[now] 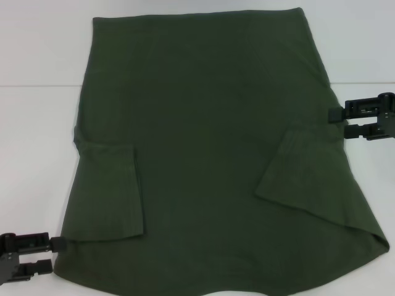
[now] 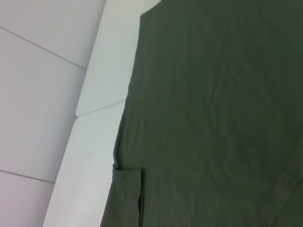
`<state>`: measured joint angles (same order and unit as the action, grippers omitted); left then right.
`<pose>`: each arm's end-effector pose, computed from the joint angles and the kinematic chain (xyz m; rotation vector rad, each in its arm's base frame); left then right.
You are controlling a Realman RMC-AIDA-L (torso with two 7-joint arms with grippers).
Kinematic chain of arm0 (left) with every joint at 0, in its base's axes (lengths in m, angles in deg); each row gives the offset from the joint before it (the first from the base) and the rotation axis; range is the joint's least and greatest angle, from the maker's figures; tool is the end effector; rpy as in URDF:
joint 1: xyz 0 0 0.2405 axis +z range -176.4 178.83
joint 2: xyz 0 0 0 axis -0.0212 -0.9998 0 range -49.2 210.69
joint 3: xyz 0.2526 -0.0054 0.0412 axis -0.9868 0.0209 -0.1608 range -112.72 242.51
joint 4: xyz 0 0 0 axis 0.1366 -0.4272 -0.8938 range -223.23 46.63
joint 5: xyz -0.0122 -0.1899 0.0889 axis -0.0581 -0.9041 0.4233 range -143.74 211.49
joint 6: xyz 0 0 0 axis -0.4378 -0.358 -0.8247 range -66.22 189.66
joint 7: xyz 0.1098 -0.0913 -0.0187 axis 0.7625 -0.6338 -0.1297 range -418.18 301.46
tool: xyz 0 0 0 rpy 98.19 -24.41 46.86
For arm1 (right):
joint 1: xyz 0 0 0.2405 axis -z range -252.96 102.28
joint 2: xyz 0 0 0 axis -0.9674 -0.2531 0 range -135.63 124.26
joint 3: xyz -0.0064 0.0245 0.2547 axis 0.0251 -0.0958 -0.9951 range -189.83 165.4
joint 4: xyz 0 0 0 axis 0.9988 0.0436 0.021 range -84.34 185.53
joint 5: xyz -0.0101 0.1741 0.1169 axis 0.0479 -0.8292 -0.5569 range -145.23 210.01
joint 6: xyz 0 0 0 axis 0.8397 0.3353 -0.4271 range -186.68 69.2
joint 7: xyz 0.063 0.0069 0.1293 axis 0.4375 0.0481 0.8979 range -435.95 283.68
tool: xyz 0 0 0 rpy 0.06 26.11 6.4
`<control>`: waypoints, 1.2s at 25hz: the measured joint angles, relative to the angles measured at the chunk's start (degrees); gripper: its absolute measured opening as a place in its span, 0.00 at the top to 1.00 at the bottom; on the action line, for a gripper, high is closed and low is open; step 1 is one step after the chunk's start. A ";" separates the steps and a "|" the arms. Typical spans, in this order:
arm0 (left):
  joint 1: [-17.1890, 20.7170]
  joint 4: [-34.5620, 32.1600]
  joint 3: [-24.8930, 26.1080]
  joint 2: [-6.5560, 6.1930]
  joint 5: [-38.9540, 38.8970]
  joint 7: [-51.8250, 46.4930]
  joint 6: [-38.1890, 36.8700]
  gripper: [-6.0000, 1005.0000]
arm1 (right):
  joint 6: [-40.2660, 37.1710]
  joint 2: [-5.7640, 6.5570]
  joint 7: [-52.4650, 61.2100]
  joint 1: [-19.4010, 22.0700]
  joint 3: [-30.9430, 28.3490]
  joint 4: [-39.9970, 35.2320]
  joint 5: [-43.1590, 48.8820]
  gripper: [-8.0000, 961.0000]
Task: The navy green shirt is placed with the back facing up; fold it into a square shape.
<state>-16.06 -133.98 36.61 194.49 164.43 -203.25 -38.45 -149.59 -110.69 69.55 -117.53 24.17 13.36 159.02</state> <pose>-0.3597 0.2448 0.0668 -1.8837 -2.3036 -0.5785 0.2492 0.3973 0.0963 -2.2572 1.8683 0.5157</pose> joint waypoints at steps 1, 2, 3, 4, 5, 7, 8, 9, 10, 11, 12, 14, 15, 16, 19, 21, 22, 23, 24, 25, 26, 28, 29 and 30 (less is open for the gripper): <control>0.00 0.00 0.18 0.09 0.47 -0.13 0.27 0.28 | -0.01 -0.01 -0.07 -0.01 0.00 -0.01 -0.04 0.18; 0.03 0.00 0.39 0.23 0.98 -0.28 0.68 0.28 | -0.01 -0.02 -0.15 0.00 0.00 -0.01 -0.07 0.18; 0.04 0.01 0.47 0.34 1.20 -0.36 0.97 0.28 | -0.02 -0.04 -0.20 -0.01 0.00 0.00 -0.08 0.18; 0.07 0.03 0.49 0.47 1.36 -0.40 1.41 0.28 | -0.03 -0.07 -0.22 -0.01 0.00 0.00 -0.08 0.18; 0.09 0.08 0.46 0.60 1.51 -0.41 1.82 0.28 | -0.03 -0.10 -0.25 -0.01 0.00 0.00 -0.11 0.18; 0.02 0.18 0.37 0.87 2.12 -0.42 2.63 0.28 | -0.03 -0.13 -0.29 0.00 -0.02 0.00 -0.16 0.18; -0.06 0.21 0.37 1.02 2.52 -0.42 3.01 0.28 | -0.03 -0.13 -0.35 0.00 -0.06 0.00 -0.19 0.18; -0.16 0.26 0.38 1.12 2.87 -0.42 3.47 0.28 | -0.04 -0.13 -0.42 -0.01 -0.10 -0.01 -0.20 0.18; -0.23 0.30 0.36 1.20 3.00 -0.38 3.87 0.28 | -0.05 -0.13 -0.46 0.00 -0.12 -0.02 -0.21 0.18; -0.27 0.34 0.32 1.25 3.05 -0.31 4.23 0.28 | -0.07 -0.13 -0.46 0.00 -0.12 -0.04 -0.21 0.18; -0.29 0.37 0.28 1.34 3.06 -0.22 4.61 0.28 | -0.10 -0.13 -0.47 0.00 -0.13 -0.05 -0.22 0.18; -0.29 0.40 0.26 1.47 3.07 -0.09 5.18 0.29 | -0.12 -0.12 -0.48 0.00 -0.20 -0.04 -0.24 0.18; -0.22 0.41 0.25 1.60 3.09 -0.01 5.68 0.29 | -0.15 -0.12 -0.48 0.00 -0.24 -0.03 -0.24 0.18; -0.19 0.42 0.25 1.63 3.09 0.01 5.86 0.29 | -0.18 -0.11 -0.49 0.00 -0.31 -0.03 -0.25 0.18; -0.11 0.48 0.25 1.69 3.11 0.07 6.28 0.29 | -0.19 -0.11 -0.49 0.00 -0.38 -0.03 -0.25 0.18; -0.07 0.52 0.16 1.77 3.13 0.16 6.34 0.29 | -0.21 -0.11 -0.49 0.00 -0.43 0.02 -0.25 0.18; -0.08 0.51 0.01 1.79 3.13 0.21 6.39 0.29 | -0.21 -0.11 -0.49 0.00 -0.43 0.02 -0.25 0.18; -0.11 0.52 -0.21 1.82 3.13 0.23 6.52 0.29 | -0.21 -0.10 -0.49 0.03 -0.46 0.05 -0.25 0.18; -0.15 0.54 -0.48 1.87 3.13 0.25 6.68 0.29 | -0.21 -0.09 -0.50 0.04 -0.47 0.05 -0.25 0.18; -0.20 0.56 -0.77 1.91 3.13 0.24 6.85 0.29 | -0.21 -0.07 -0.50 0.07 -0.50 0.06 -0.30 0.18; -0.25 0.57 -0.92 1.99 3.13 0.25 6.97 0.29 | -0.21 -0.04 -0.49 0.12 -0.52 0.06 -0.36 0.18; -0.39 0.57 -1.15 2.31 3.13 0.25 7.11 0.29 | -0.21 -0.03 -0.49 0.21 -0.53 0.06 -0.49 0.18; -0.49 0.56 -1.17 2.46 3.13 0.25 7.15 0.29 | -0.21 -0.03 -0.49 0.25 -0.53 0.06 -0.53 0.18; -0.56 0.56 -1.24 2.54 3.13 0.24 7.19 0.29 | -0.21 -0.01 -0.50 0.28 -0.53 0.06 -0.56 0.18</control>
<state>-16.62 -133.42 35.37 197.03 167.56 -203.01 -31.26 -149.80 -110.70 69.06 -117.25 23.64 13.42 158.46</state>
